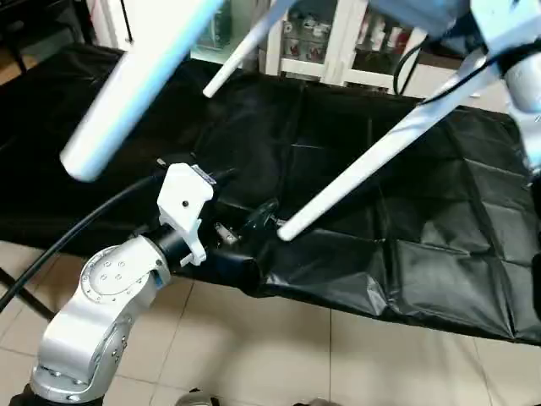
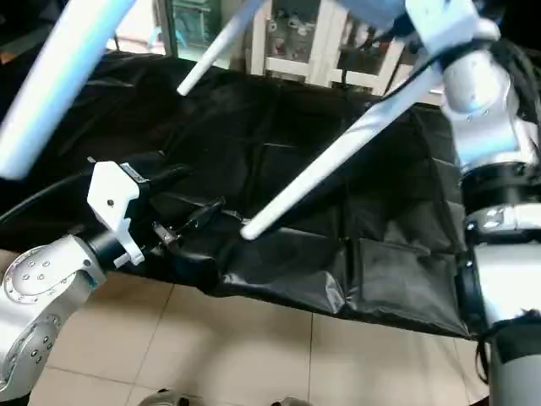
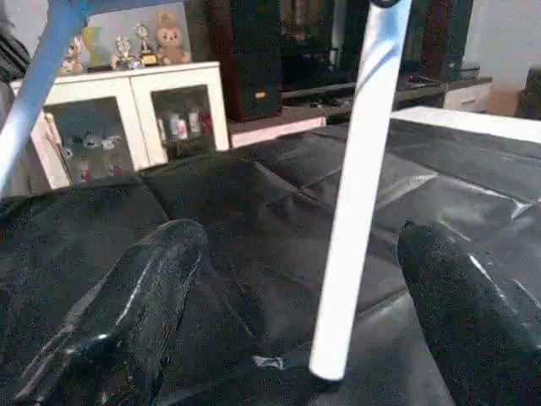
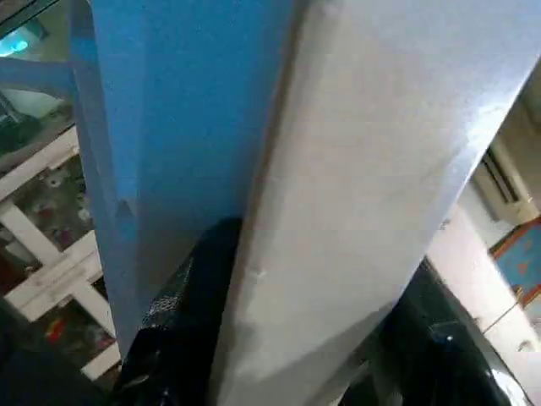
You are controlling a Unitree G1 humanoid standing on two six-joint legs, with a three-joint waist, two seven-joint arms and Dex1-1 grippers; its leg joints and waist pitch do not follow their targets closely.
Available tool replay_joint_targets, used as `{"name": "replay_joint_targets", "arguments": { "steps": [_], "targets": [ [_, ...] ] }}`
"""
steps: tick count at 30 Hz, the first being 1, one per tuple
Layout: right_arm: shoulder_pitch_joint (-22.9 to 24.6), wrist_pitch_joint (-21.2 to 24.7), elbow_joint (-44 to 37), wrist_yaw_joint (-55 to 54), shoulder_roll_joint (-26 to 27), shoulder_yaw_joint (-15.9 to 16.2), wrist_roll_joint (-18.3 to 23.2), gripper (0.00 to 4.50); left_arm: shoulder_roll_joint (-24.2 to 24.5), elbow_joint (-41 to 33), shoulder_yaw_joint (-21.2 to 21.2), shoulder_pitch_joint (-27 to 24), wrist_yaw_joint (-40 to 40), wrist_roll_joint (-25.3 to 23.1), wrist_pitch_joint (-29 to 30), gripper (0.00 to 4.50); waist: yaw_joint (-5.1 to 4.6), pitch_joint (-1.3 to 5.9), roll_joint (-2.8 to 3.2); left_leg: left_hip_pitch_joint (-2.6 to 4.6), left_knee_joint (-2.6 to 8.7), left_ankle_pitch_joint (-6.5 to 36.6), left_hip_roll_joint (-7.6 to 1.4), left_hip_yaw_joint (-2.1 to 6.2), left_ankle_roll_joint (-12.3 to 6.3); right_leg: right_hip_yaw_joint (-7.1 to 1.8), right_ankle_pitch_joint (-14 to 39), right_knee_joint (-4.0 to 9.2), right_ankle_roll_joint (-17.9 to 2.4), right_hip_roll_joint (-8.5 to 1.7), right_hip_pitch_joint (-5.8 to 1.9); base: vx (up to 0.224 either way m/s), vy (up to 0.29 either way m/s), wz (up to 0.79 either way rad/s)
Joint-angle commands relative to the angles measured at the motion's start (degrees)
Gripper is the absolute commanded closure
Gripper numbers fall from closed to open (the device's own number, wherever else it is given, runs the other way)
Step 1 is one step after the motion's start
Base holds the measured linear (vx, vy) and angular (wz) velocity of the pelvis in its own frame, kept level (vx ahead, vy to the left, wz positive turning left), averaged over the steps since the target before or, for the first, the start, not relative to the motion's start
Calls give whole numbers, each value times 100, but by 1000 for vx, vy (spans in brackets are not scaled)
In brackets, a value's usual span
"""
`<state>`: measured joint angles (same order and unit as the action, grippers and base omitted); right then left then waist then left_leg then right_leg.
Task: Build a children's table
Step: Flip table
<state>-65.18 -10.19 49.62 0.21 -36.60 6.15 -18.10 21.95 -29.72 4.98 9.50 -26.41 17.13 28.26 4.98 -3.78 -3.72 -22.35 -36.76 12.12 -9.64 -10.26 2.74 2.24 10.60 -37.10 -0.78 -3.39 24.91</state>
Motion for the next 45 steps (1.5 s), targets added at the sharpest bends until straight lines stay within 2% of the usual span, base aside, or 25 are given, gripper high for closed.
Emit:
{"name": "replay_joint_targets", "arguments": {
  "steps": [1,5,8,10,13,15,17,19,20,21,24,26,30,33,37,39,41,43,44,45],
  "targets": [
    [-131,-76,-19,-13,-279,207,-433,299,-4,-162,46,77,25,-1,29,37,-42,415,-49,89,362,510,-239,26,-163,-237,424,329,-1028,-302,-347,0,0,0],
    [-226,-95,136,-62,-332,269,-532,300,-46,-238,19,184,17,78,81,37,-42,412,-55,83,368,644,-238,33,-74,-232,581,339,-982,-303,-350,0,0,0],
    [-267,-106,222,-76,-331,295,-569,300,-154,-372,-67,298,14,350,207,37,-42,409,-61,78,364,710,-237,35,-8,-236,648,345,-971,-310,-348,0,0,0],
    [-279,-102,257,-80,-310,317,-576,300,-178,-529,-106,366,-65,634,367,37,-41,418,-73,67,358,662,-237,36,20,-235,585,321,-984,-322,-360,0,0,0],
    [-282,-110,325,-86,-271,354,-564,302,-222,-867,-175,391,-230,1320,676,37,-36,424,-84,59,343,575,-225,26,4,-236,450,306,-1031,-311,-363,0,0,0],
    [-289,-126,373,-91,-251,367,-560,302,-183,-1002,-181,394,-328,1538,761,37,-41,416,-90,60,341,634,-226,20,-20,-234,545,324,-1012,-302,-351,0,0,0],
    [-290,-127,377,-91,-249,367,-560,303,-179,-1010,-183,394,-337,1553,763,37,-41,410,-86,58,342,674,-223,19,-16,-235,634,335,-975,-296,-349,0,0,0],
    [-319,-174,518,-101,-217,369,-572,303,5,-1288,-291,413,-609,2103,922,37,-48,413,-80,62,343,699,-223,24,40,-230,712,323,-952,-300,-345,0,0,0],
    [-319,-174,518,-101,-217,369,-572,303,5,-1288,-291,413,-609,2103,922,37,-48,413,-80,62,343,699,-223,24,40,-230,712,323,-952,-300,-345,0,0,0],
    [-333,-195,574,-97,-210,366,-575,303,141,-1431,-410,423,-729,2458,1075,37,-55,408,-87,66,337,728,-219,16,86,-230,719,315,-955,-290,-337,0,0,0],
    [-353,-218,646,-94,-210,381,-572,303,338,-1551,-666,500,-776,2796,1235,37,-64,399,-89,66,344,752,-218,10,118,-233,718,327,-939,-267,-332,0,0,0],
    [-362,-229,680,-87,-213,386,-570,303,393,-1539,-843,592,-738,2810,1197,37,-72,398,-91,61,342,765,-213,10,143,-237,766,331,-881,-265,-340,0,0,0],
    [-399,-290,827,-77,-218,413,-572,304,515,-1279,-1537,1077,-370,2810,899,37,-79,395,-87,66,337,816,-206,15,188,-236,880,339,-828,-260,-333,0,0,0],
    [-405,-309,873,-80,-215,422,-576,304,669,-1190,-1824,1272,-311,2887,849,37,-83,405,-92,46,339,753,-213,24,237,-238,832,315,-785,-274,-346,0,0,0],
    [-418,-329,938,-80,-225,430,-582,304,809,-1129,-2227,1488,-228,3240,851,37,-80,409,-74,58,328,765,-212,15,279,-235,708,295,-880,-265,-319,0,0,0],
    [-427,-346,970,-84,-230,437,-588,304,890,-1112,-2279,1522,-228,3176,899,37,-84,407,-76,61,327,830,-213,13,289,-235,777,307,-875,-265,-316,0,0,0],
    [-448,-364,1018,-89,-229,449,-592,304,1050,-1062,-2279,1548,-273,2937,856,37,-82,391,-78,65,331,982,-219,17,308,-237,1060,335,-788,-274,-301,0,0,0],
    [-464,-371,1052,-91,-224,461,-599,304,1096,-1005,-2333,1621,-217,2918,802,37,-87,387,-75,75,335,1079,-220,21,349,-235,1268,350,-714,-277,-281,0,0,0],
    [-466,-381,1068,-91,-223,462,-600,304,1124,-1005,-2348,1643,-186,2951,802,37,-90,387,-99,69,335,1079,-220,18,356,-236,1281,354,-709,-277,-283,0,0,0],
    [-467,-385,1073,-90,-223,463,-600,304,1153,-1011,-2346,1645,-170,2953,818,37,-88,387,-96,54,342,1076,-225,31,390,-234,1290,345,-705,-286,-296,0,0,0]
  ]
}}
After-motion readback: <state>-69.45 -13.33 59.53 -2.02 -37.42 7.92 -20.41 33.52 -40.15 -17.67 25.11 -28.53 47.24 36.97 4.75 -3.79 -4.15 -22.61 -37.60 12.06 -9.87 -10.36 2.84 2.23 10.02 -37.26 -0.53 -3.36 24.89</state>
